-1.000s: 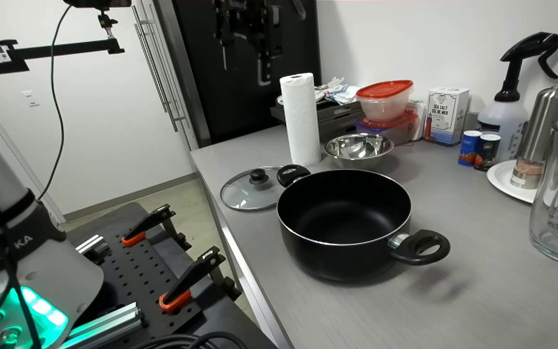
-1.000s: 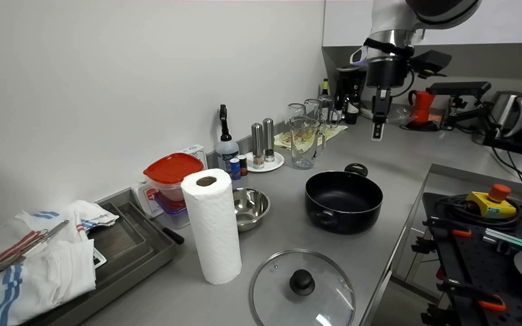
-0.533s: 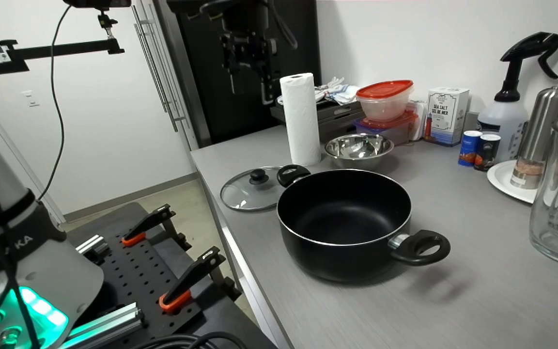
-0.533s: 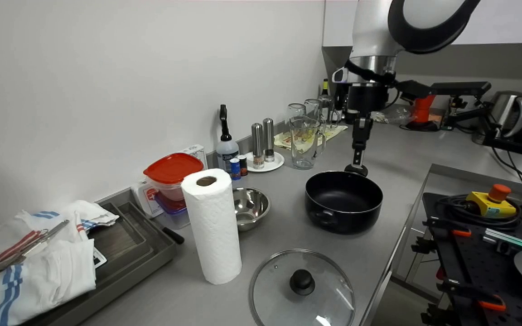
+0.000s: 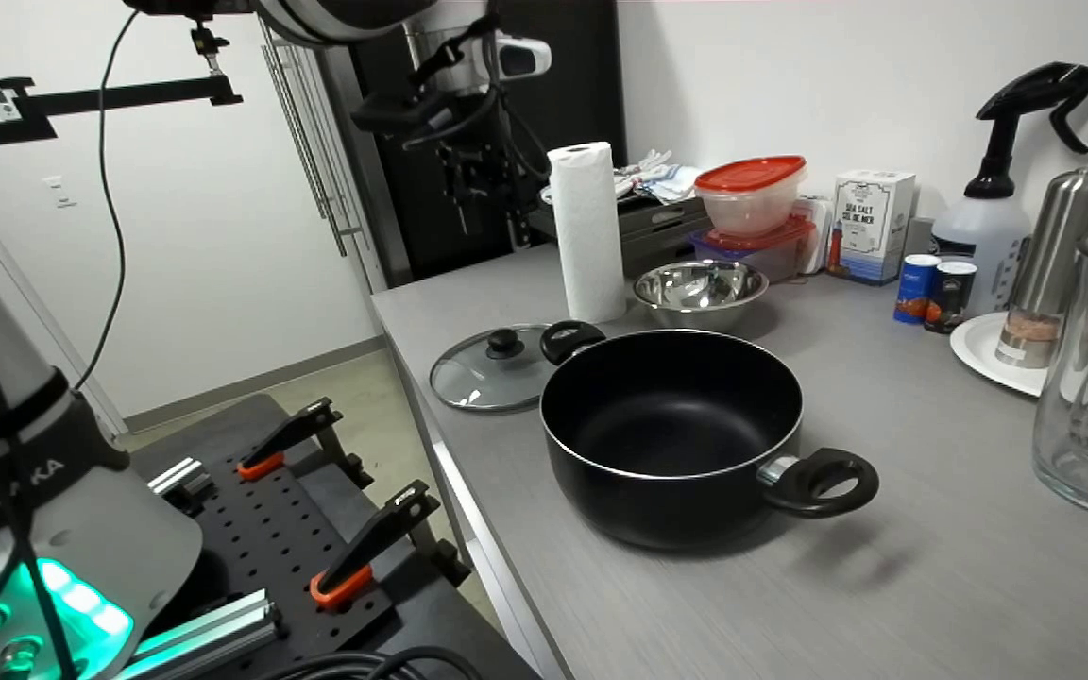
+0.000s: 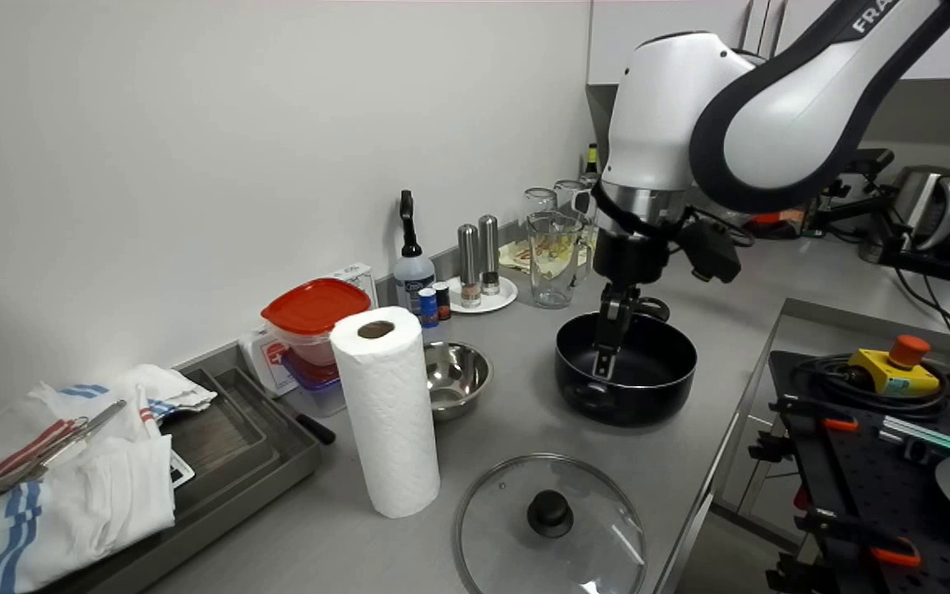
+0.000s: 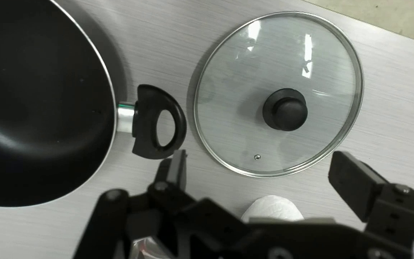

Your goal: Put the lid on the pot

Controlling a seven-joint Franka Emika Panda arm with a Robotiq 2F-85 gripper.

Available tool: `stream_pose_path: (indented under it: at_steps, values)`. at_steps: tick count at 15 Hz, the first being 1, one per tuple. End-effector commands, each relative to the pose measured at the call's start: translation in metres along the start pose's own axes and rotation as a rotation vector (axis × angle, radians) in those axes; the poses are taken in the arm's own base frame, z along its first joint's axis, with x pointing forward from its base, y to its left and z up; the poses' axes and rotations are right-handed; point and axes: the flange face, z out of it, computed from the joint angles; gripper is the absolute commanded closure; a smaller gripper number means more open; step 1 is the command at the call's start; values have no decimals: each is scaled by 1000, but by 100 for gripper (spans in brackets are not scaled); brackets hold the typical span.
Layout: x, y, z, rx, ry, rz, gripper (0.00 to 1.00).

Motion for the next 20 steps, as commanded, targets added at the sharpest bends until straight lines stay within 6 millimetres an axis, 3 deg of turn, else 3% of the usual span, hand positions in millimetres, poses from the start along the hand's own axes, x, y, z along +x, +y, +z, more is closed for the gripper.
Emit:
stream_pose_path:
  at_steps: [1,7,14,20]
  values:
    - [12,-23,36,-25,1,5,0]
    - [24,-53,81,-102,-16,-21,0]
    - [51,-94,132,-167,-43,-26,0]
    - [59,-107,182,-194,-84,-8,0]
